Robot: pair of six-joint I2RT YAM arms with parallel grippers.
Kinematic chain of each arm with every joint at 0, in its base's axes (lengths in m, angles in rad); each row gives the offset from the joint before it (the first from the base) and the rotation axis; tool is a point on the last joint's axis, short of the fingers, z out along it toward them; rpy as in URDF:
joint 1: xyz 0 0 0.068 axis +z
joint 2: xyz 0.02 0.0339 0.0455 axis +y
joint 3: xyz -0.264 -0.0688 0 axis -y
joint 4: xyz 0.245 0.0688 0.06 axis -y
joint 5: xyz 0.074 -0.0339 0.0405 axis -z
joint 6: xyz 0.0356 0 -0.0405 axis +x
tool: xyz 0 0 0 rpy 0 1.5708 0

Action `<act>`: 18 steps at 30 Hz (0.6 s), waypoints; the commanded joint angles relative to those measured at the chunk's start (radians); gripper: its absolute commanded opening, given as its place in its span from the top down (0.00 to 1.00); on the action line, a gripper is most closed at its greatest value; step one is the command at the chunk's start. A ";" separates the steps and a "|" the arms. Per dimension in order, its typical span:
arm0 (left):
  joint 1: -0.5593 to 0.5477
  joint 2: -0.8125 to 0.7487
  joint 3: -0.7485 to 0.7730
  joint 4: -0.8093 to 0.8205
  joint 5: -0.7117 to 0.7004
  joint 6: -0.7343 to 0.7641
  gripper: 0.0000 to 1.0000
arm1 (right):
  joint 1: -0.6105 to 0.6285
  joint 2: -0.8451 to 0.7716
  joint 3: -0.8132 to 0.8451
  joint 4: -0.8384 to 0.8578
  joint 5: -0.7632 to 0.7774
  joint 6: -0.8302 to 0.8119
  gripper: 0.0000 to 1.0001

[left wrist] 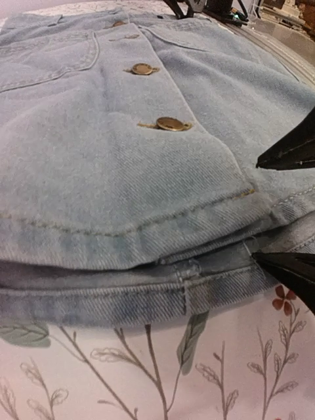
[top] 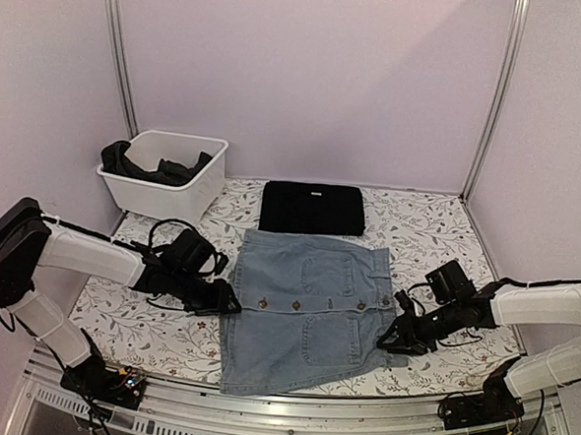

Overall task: Fold and stack the mixed laundry pile
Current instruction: Rotate the flattened skirt at the center of the board, then pick up the flattened skirt from the center of the board.

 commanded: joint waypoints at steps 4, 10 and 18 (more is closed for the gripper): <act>0.146 -0.060 0.027 -0.027 0.025 0.117 0.52 | 0.115 -0.035 0.057 -0.078 -0.073 0.081 0.52; 0.275 -0.040 0.187 0.021 0.084 0.205 0.27 | -0.120 -0.061 0.313 -0.119 0.059 -0.090 0.22; 0.374 0.248 0.486 -0.010 0.127 0.330 0.26 | -0.298 0.245 0.555 0.060 0.224 -0.231 0.19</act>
